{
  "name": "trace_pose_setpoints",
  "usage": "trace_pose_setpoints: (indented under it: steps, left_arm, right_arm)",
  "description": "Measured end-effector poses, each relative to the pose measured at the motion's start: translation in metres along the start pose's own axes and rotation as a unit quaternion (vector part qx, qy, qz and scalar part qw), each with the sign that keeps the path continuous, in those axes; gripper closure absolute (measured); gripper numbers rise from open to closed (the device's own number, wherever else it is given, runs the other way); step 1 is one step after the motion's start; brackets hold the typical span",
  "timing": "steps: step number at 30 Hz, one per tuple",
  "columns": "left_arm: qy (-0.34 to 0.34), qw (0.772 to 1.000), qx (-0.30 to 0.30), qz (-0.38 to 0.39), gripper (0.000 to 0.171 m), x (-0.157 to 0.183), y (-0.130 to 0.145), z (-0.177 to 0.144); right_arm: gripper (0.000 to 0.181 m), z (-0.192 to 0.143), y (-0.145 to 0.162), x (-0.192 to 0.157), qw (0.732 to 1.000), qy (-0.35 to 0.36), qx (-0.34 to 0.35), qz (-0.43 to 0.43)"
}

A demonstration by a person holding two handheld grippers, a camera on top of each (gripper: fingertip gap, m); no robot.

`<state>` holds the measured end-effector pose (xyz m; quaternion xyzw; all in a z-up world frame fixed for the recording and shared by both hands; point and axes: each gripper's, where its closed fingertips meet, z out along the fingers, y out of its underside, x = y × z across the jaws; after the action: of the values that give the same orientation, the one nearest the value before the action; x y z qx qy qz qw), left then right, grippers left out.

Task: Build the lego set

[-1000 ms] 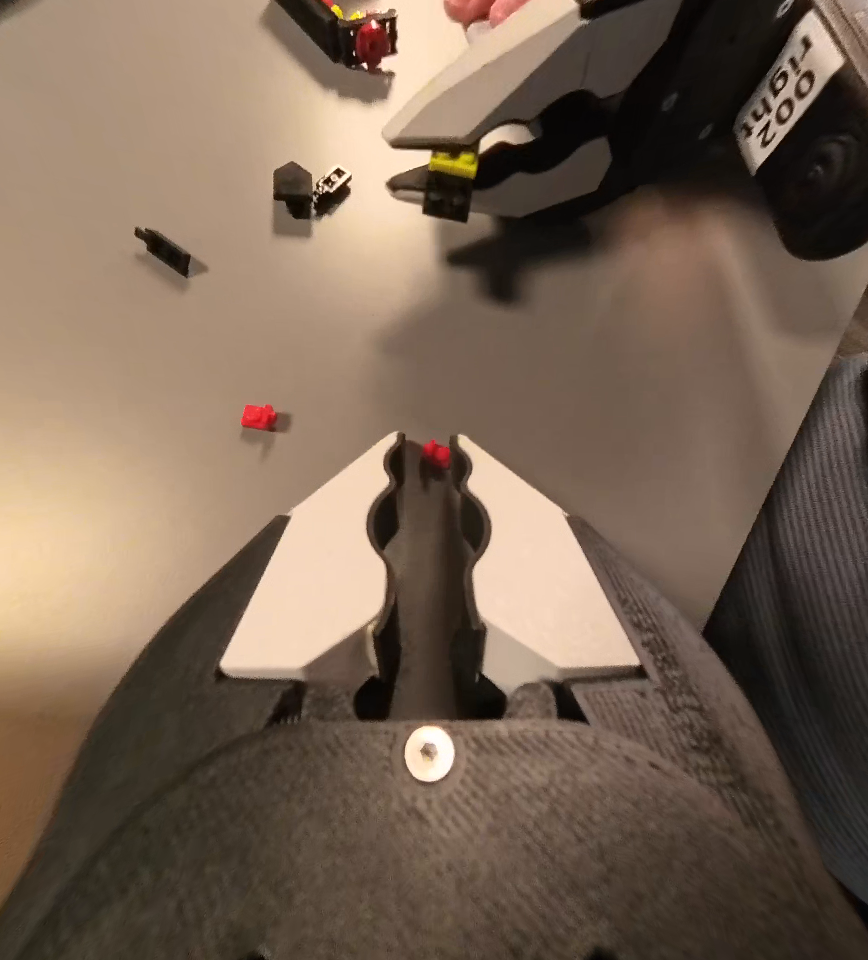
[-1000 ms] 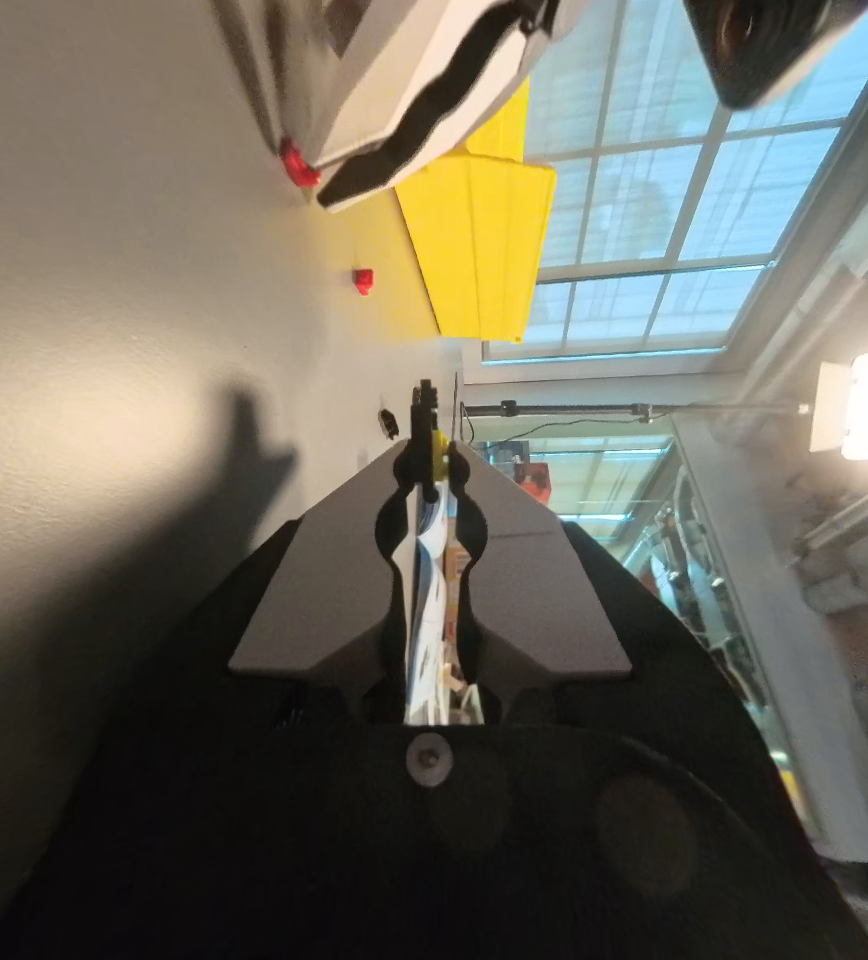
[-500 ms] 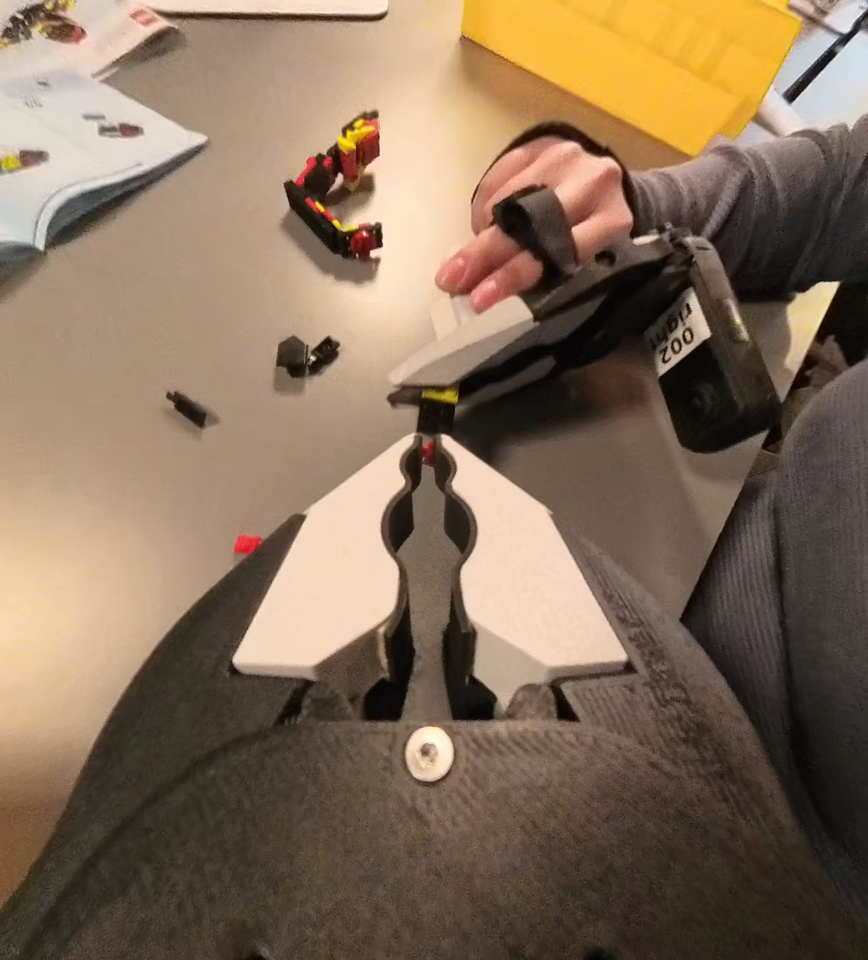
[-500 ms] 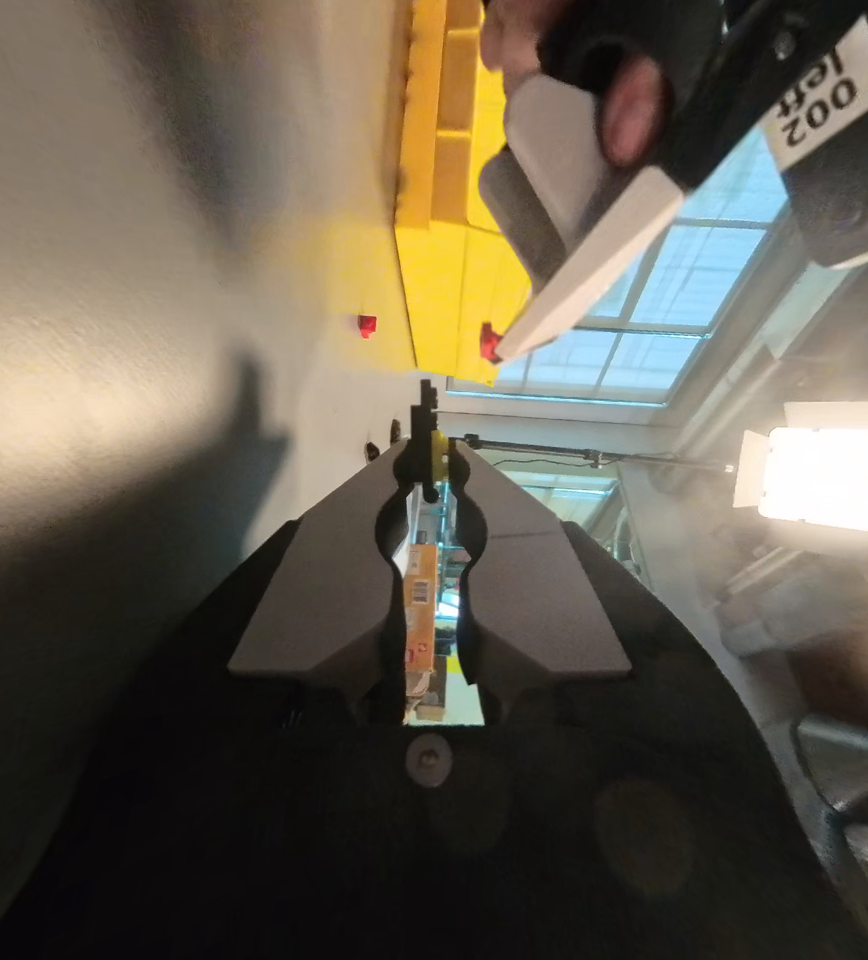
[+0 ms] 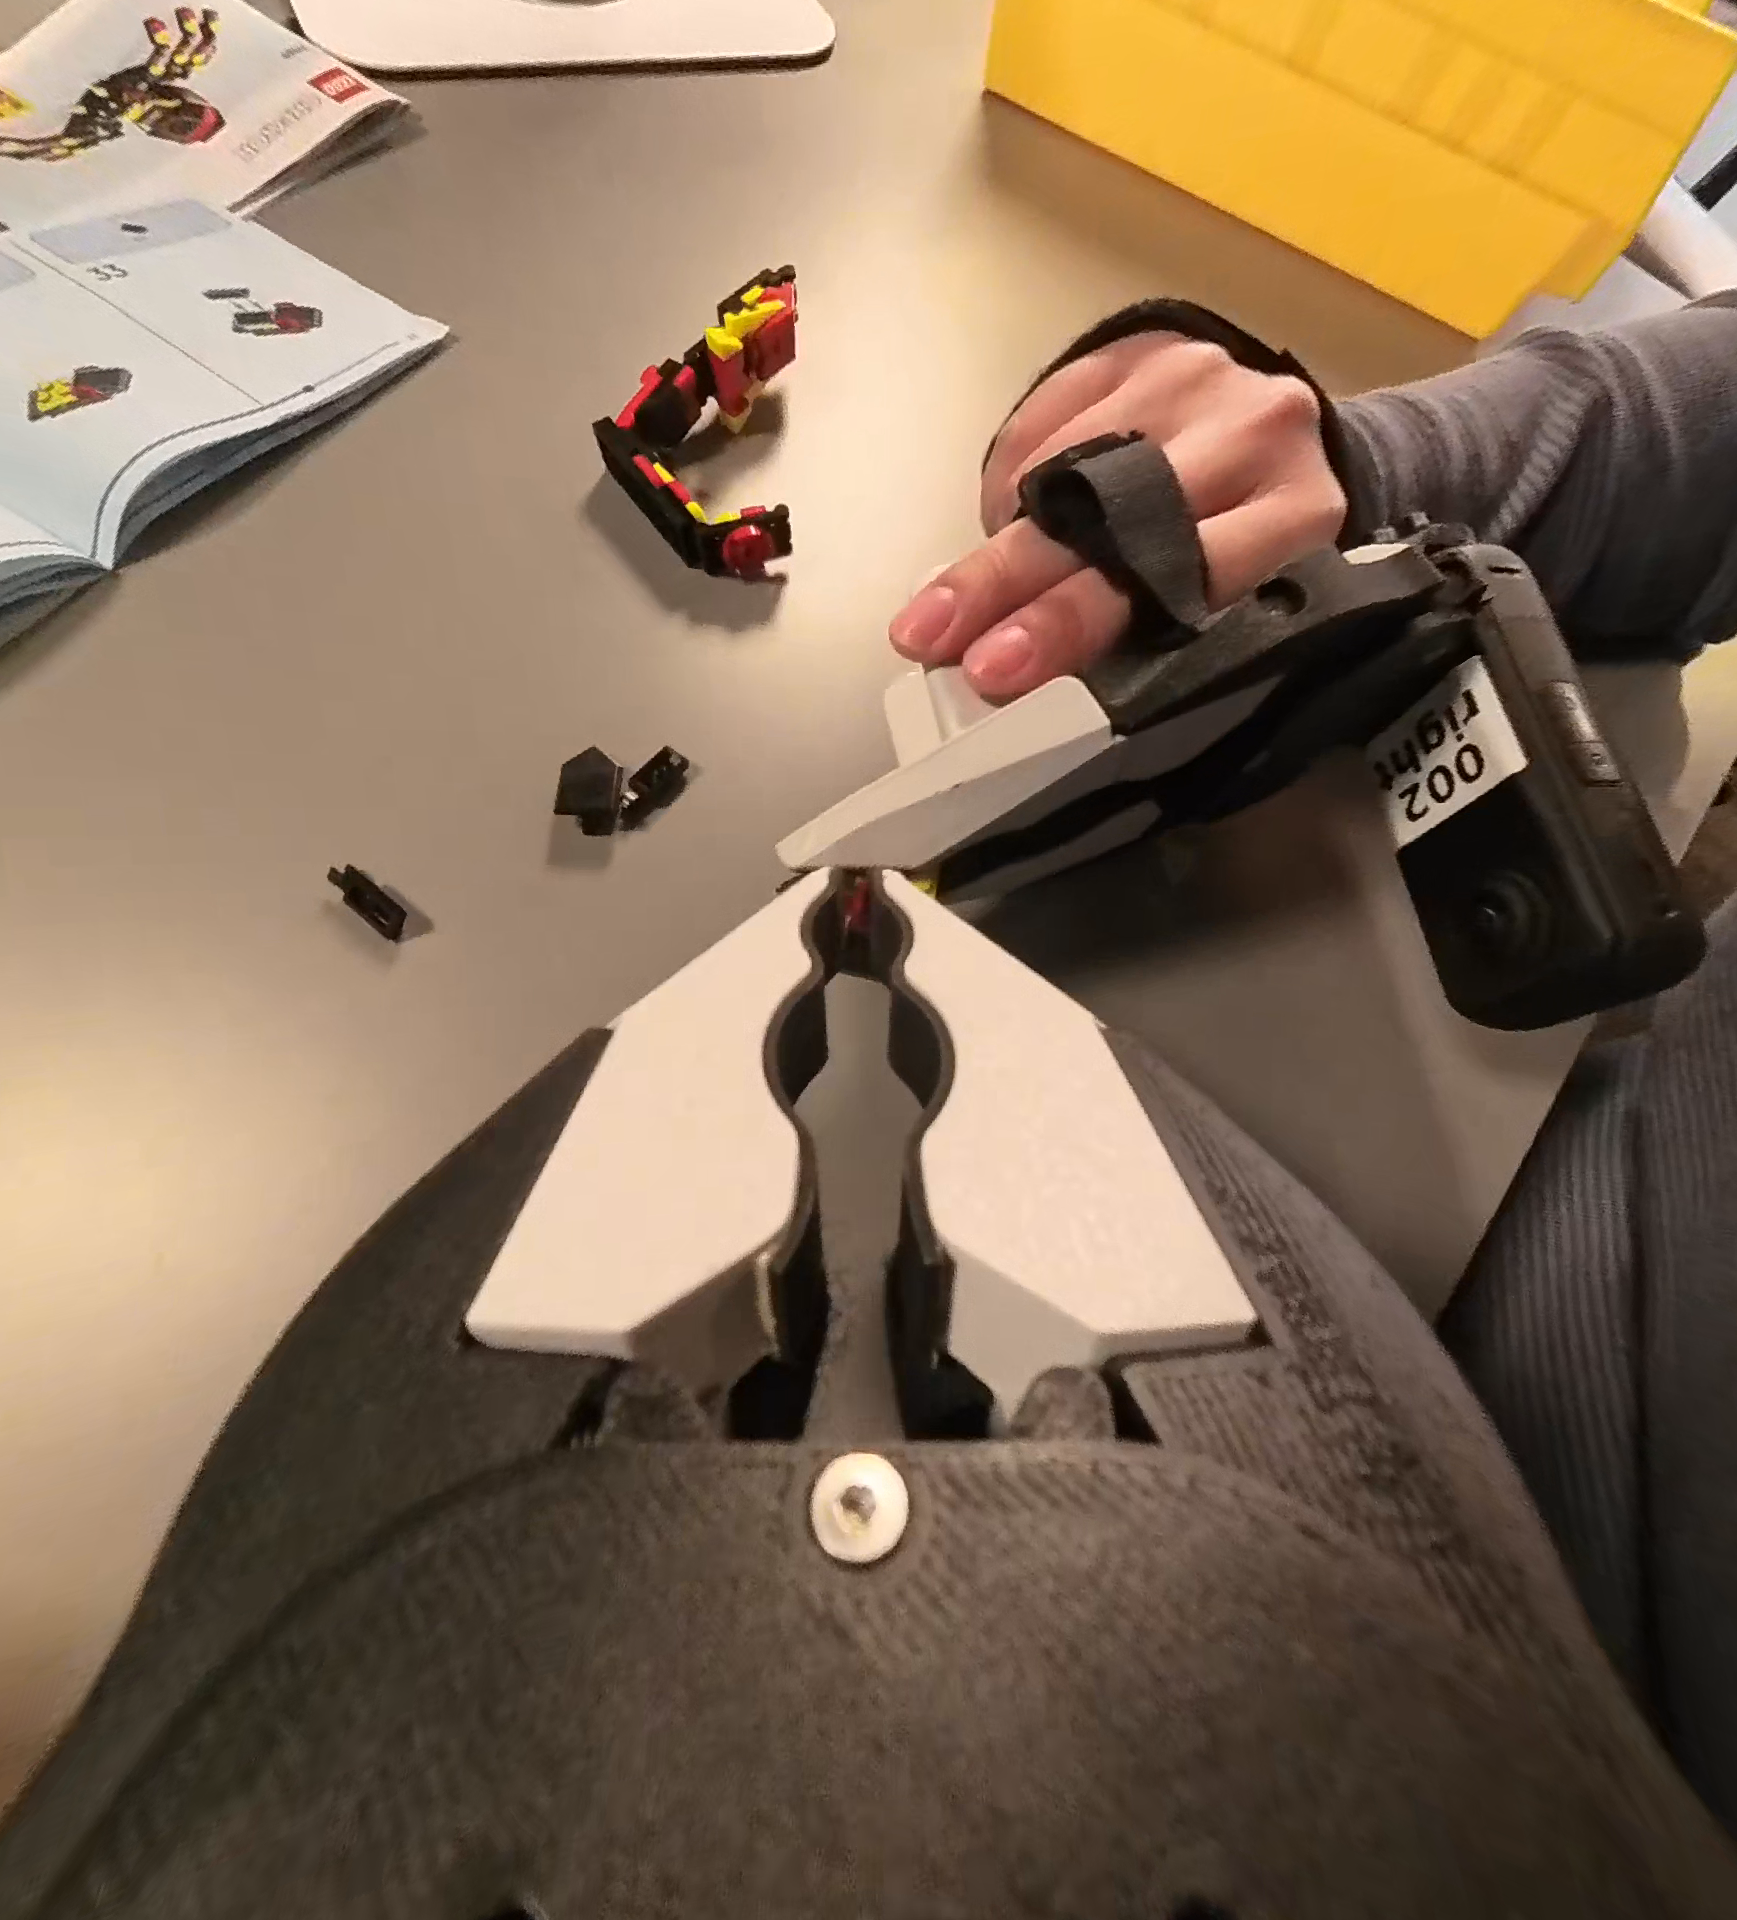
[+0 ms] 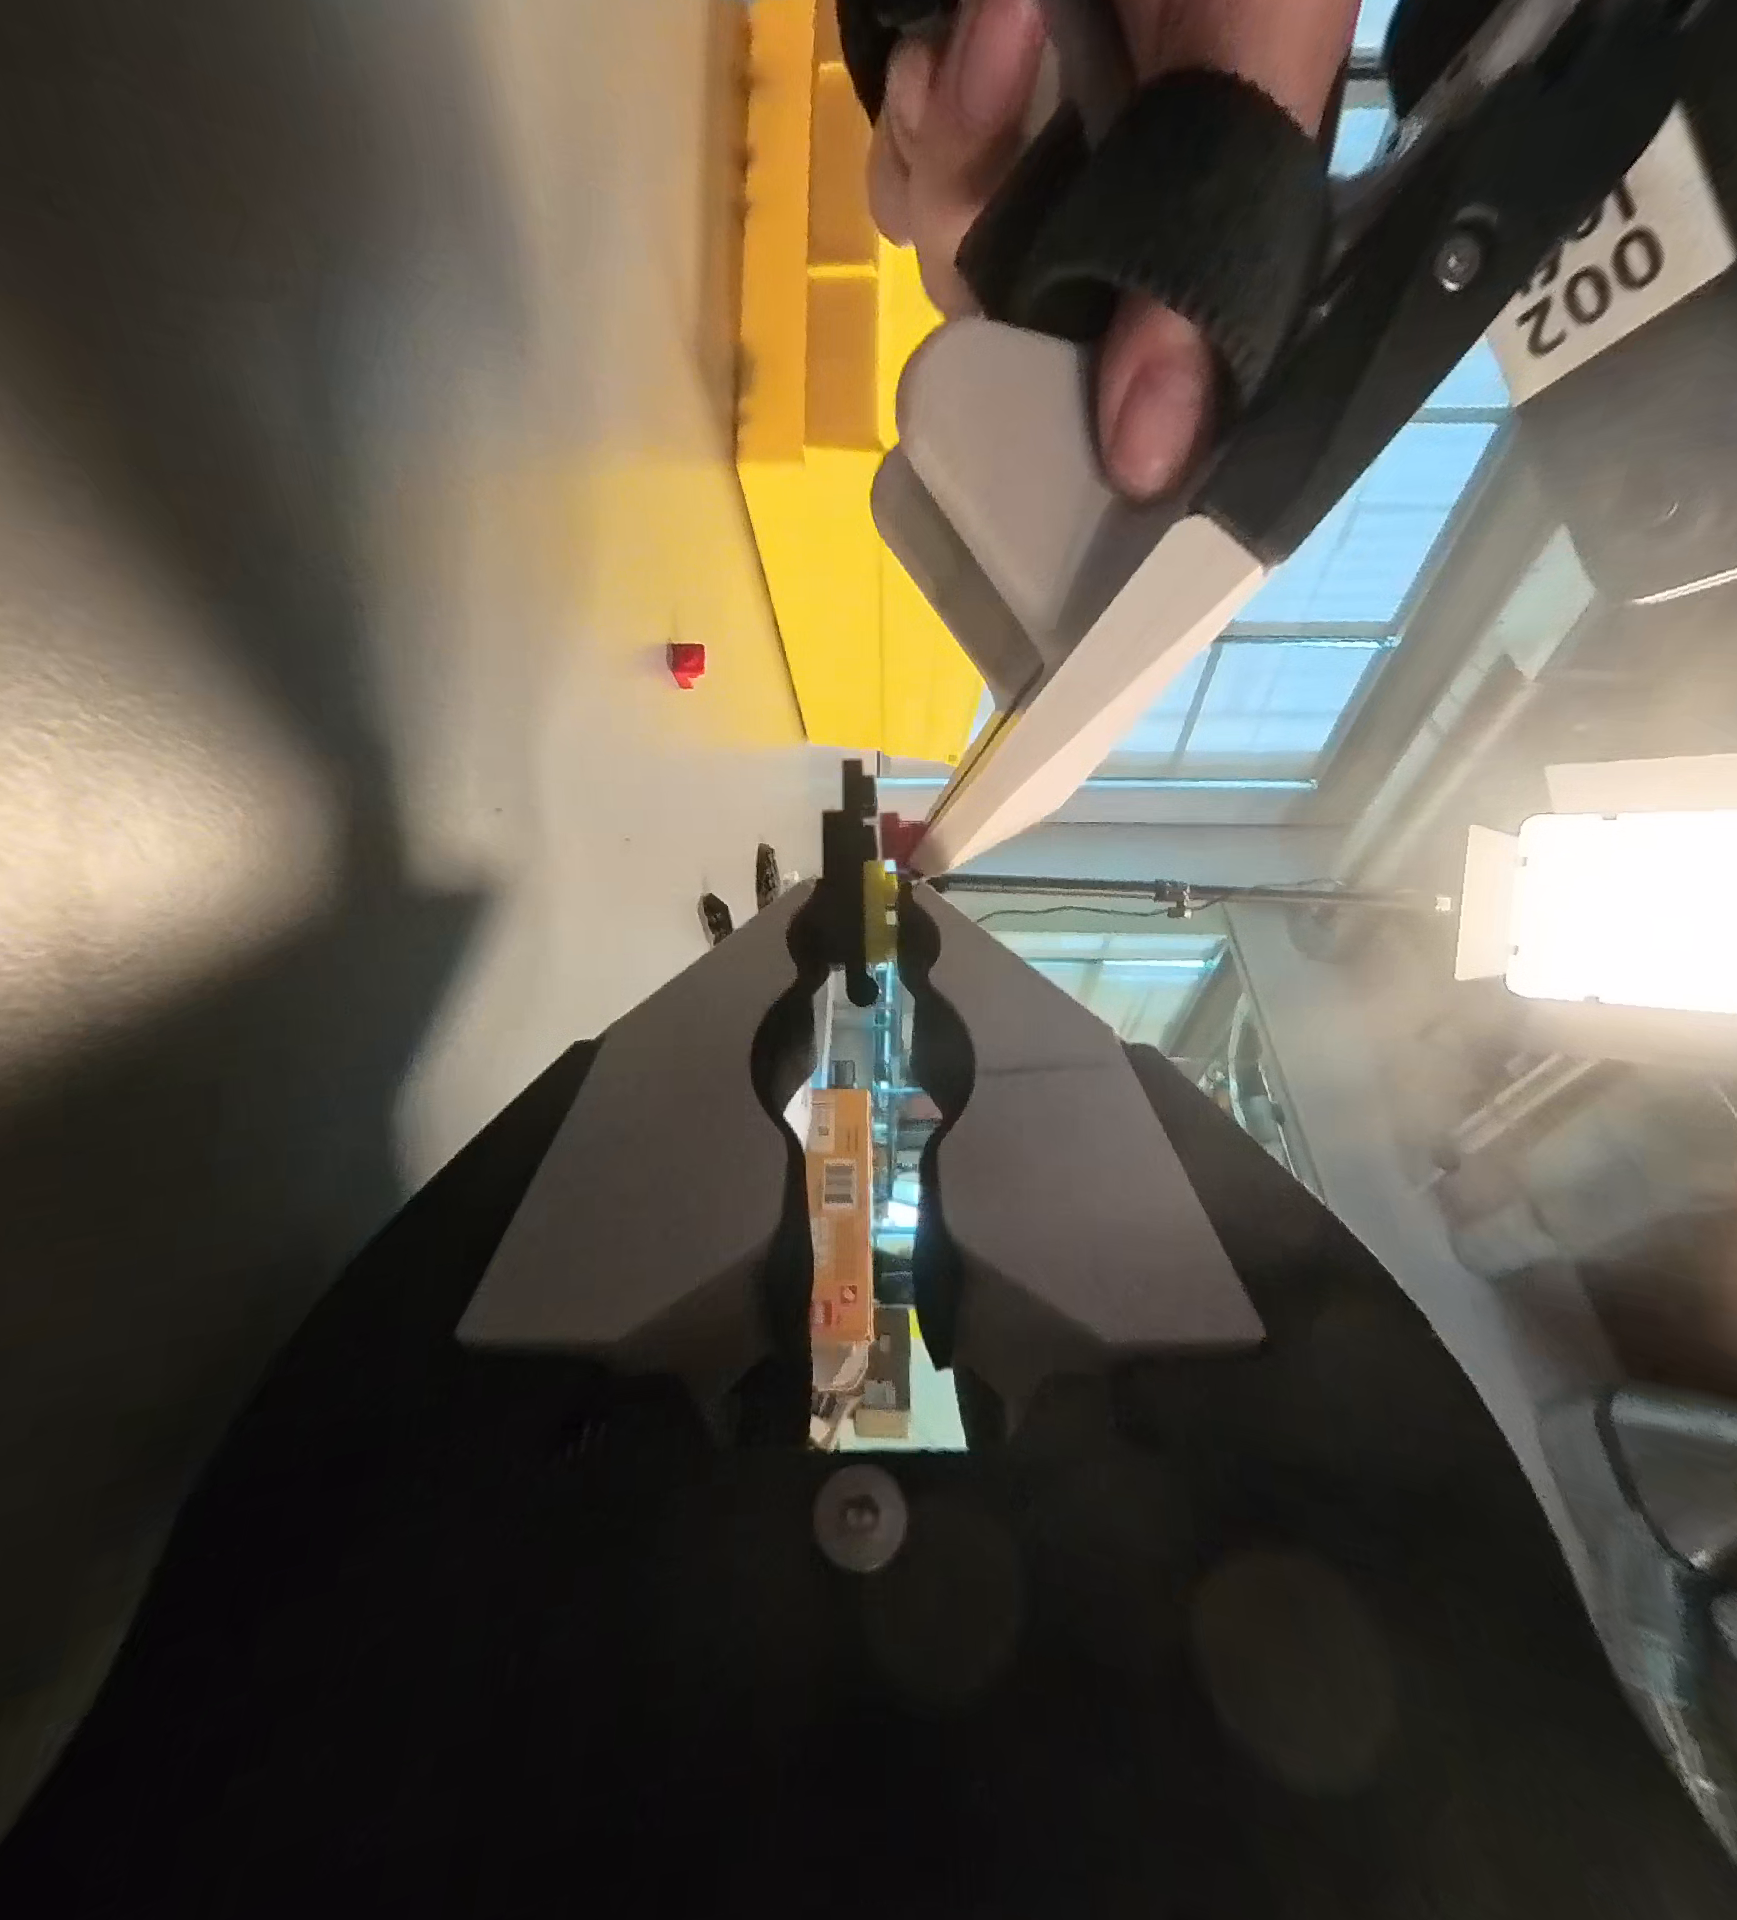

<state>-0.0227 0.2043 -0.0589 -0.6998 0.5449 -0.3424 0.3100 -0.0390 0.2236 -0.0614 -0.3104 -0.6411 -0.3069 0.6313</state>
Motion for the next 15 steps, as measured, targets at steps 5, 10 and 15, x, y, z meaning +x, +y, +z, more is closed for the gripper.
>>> trace_pose_setpoints:
  steps: [5,10,15]
  left_arm:
    - [-0.025,1.0,0.001,0.016,0.169,-0.0021,-0.0024,0.0009]
    - [-0.028,0.999,0.002,0.016,0.169,-0.0013,-0.0052,0.0003]
    - [-0.024,1.0,0.003,0.018,0.167,0.0011,-0.0059,-0.0002]
  right_arm:
    - [0.172,0.001,0.0028,0.0026,1.0,0.005,-0.009,0.002]
    - [0.171,0.0012,0.004,0.0057,1.0,0.013,-0.011,0.004]
    - [0.171,0.001,0.0038,0.0077,1.0,0.017,-0.009,0.006]
